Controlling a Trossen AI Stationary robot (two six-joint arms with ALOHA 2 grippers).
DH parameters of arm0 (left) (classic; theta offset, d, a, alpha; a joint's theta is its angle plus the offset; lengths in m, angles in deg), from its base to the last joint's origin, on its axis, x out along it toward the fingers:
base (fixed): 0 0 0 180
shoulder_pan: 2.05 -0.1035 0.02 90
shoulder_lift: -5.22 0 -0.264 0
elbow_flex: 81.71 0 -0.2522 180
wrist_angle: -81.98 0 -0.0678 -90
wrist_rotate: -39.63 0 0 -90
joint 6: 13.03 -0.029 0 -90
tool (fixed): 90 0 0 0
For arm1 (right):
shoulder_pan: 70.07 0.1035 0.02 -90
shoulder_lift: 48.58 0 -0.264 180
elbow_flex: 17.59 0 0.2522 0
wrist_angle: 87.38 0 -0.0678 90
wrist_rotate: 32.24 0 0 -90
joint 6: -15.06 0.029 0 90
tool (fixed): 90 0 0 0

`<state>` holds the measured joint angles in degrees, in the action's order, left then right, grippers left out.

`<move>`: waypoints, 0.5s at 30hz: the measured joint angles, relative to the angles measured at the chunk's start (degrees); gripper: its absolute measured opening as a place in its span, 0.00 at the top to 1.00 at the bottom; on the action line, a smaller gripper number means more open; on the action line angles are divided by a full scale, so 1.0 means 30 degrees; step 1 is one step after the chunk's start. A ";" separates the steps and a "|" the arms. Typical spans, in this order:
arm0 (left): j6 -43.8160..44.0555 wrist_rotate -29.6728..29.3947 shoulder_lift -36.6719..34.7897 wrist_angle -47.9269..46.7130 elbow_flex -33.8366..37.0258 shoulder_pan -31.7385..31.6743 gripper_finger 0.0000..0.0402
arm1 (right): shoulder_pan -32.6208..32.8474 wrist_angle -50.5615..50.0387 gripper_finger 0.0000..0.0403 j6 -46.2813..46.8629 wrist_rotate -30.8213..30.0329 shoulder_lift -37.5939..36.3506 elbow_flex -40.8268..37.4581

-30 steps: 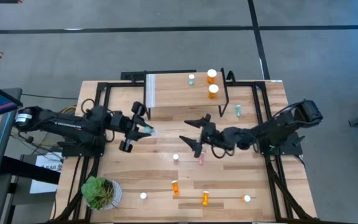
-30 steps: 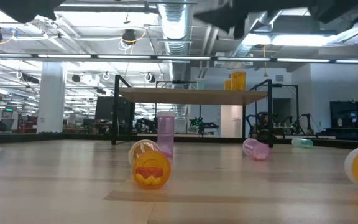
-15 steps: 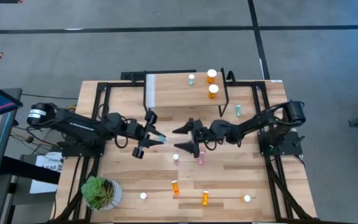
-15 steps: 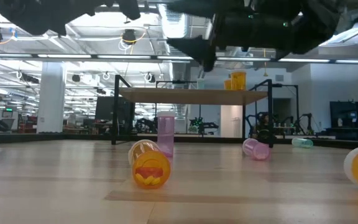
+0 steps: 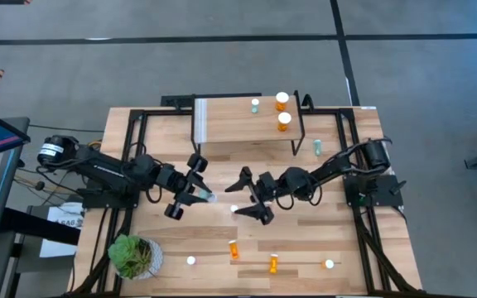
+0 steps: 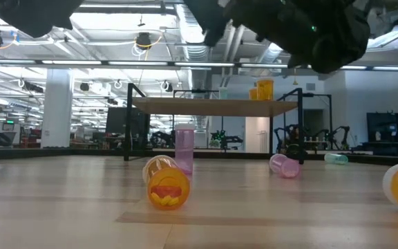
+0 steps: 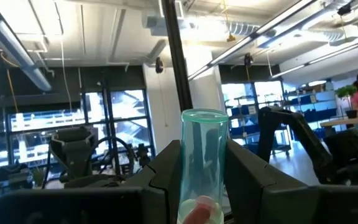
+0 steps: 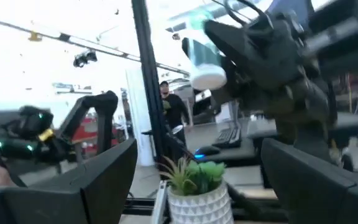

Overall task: Pick and place medicine bottles onto shelf by color
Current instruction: Put the left small blue pill bottle on the shelf aligned with the other small blue pill bottle

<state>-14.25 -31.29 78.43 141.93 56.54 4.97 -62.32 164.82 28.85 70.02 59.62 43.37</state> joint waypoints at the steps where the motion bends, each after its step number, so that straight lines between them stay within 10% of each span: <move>1: -0.0004 -0.0021 0.0000 0.0133 0.0000 0.0068 0.80 | 0.0125 -0.0419 0.10 -0.0842 -0.0138 -0.0007 0.0342; 15: -0.0736 -0.1652 0.0000 0.0099 0.0000 0.0693 0.80 | 0.2632 -0.7142 0.12 -1.3059 -0.8810 -0.0122 0.4070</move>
<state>-16.45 -36.25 78.43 142.23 56.54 7.05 -54.42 143.39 -10.33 43.59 59.25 55.58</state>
